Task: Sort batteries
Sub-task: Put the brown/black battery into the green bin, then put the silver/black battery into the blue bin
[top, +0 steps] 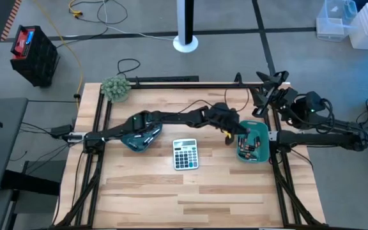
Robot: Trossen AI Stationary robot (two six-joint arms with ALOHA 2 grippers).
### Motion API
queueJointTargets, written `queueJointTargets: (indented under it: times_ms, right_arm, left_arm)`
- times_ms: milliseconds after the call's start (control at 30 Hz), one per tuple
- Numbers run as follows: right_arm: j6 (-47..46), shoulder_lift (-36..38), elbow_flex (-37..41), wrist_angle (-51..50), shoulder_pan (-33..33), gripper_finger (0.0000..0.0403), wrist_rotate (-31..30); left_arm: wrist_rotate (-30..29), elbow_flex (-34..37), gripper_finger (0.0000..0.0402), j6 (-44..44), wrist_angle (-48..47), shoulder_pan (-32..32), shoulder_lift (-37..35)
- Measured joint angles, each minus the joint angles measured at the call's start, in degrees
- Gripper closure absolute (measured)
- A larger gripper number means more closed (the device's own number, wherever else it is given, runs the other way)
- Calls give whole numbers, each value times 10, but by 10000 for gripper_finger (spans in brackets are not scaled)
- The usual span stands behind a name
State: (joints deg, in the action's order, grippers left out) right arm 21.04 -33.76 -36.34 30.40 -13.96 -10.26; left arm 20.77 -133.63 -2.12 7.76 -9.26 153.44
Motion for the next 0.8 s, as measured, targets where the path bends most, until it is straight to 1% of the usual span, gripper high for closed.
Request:
queueJointTargets:
  times_ms: [100,133,200,400,433,500,567,633,700,800]
  right_arm:
    - [0,0,0,-4,0,129,0]
    - [0,0,0,-5,0,129,0]
    - [0,0,0,-7,-1,129,0]
    - [0,0,0,-16,0,129,0]
    - [0,0,0,-18,0,129,0]
    - [0,0,0,-23,0,129,-1]
    - [-1,0,0,-38,0,129,-5]
    - [-2,2,0,-63,0,129,-26]
    - [-2,5,0,-90,0,129,-52]
    - [-2,8,0,-117,-1,129,-64]
  left_arm:
    - [0,5,361,-16,-13,1,1]
    - [-1,5,354,-10,-21,0,1]
    - [-10,5,318,0,-42,0,-1]
    - [-11,3,185,5,-46,0,0]
    - [-10,2,169,5,-46,0,-1]
    - [-3,2,149,3,-42,0,-2]
    - [10,3,144,-3,-45,-3,-12]
    - [13,4,148,-1,-46,-7,-31]
    - [10,12,159,11,-45,-12,-57]
    - [-3,40,185,27,-52,-18,-93]
